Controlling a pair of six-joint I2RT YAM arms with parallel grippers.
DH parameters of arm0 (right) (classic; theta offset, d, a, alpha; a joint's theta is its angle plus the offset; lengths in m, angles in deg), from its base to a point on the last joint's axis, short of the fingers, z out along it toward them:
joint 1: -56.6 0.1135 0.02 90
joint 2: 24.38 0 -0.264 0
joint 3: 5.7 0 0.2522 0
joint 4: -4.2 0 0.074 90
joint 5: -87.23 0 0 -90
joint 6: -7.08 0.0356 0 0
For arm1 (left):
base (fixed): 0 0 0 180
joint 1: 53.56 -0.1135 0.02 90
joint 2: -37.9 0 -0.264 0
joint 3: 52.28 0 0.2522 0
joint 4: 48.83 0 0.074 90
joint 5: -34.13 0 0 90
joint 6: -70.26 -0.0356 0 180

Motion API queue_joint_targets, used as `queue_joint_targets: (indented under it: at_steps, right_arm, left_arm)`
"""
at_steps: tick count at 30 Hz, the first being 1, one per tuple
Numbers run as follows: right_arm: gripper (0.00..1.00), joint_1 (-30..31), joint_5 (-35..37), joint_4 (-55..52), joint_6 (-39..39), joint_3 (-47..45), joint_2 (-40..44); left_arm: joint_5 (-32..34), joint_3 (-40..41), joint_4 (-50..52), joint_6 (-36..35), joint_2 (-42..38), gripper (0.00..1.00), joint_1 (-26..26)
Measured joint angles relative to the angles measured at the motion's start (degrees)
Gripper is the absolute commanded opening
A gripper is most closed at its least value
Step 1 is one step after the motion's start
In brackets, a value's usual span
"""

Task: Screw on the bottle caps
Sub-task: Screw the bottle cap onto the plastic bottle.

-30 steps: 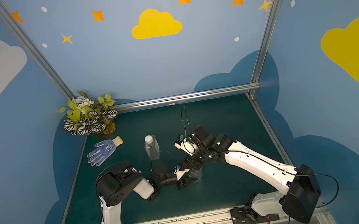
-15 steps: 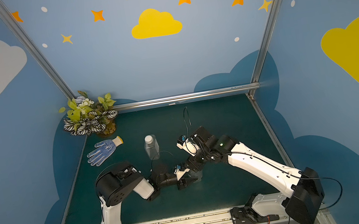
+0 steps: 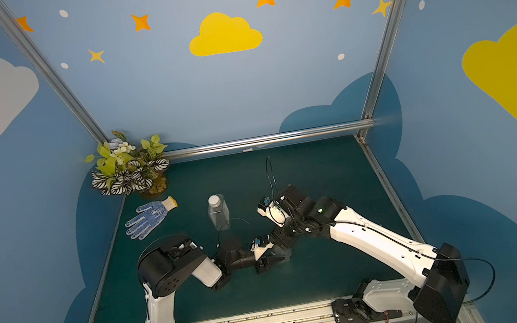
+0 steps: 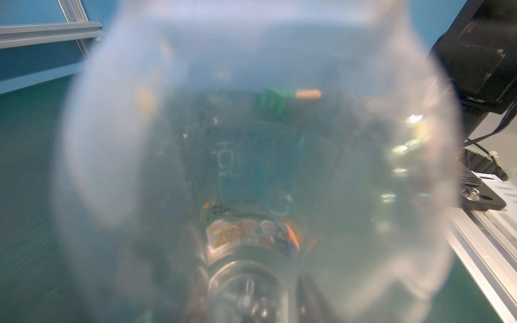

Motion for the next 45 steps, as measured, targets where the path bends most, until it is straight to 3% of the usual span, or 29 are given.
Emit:
queue_joint_targets:
  at_steps: [18,33,45]
  right_arm:
    - [0.51,1.9,4.5,-1.9,2.0,-0.9,2.3]
    - [0.65,2.2,6.8,-0.2,4.5,-2.5,8.6]
    - [0.64,0.5,3.3,4.6,2.3,-1.8,0.8]
  left_arm:
    - [0.1,0.0,0.2,-0.4,-0.1,0.49,0.1]
    - [0.4,-0.3,0.6,-0.2,-0.1,0.49,0.1]
    - [0.4,-0.3,0.6,-0.2,-0.1,0.49,0.1]
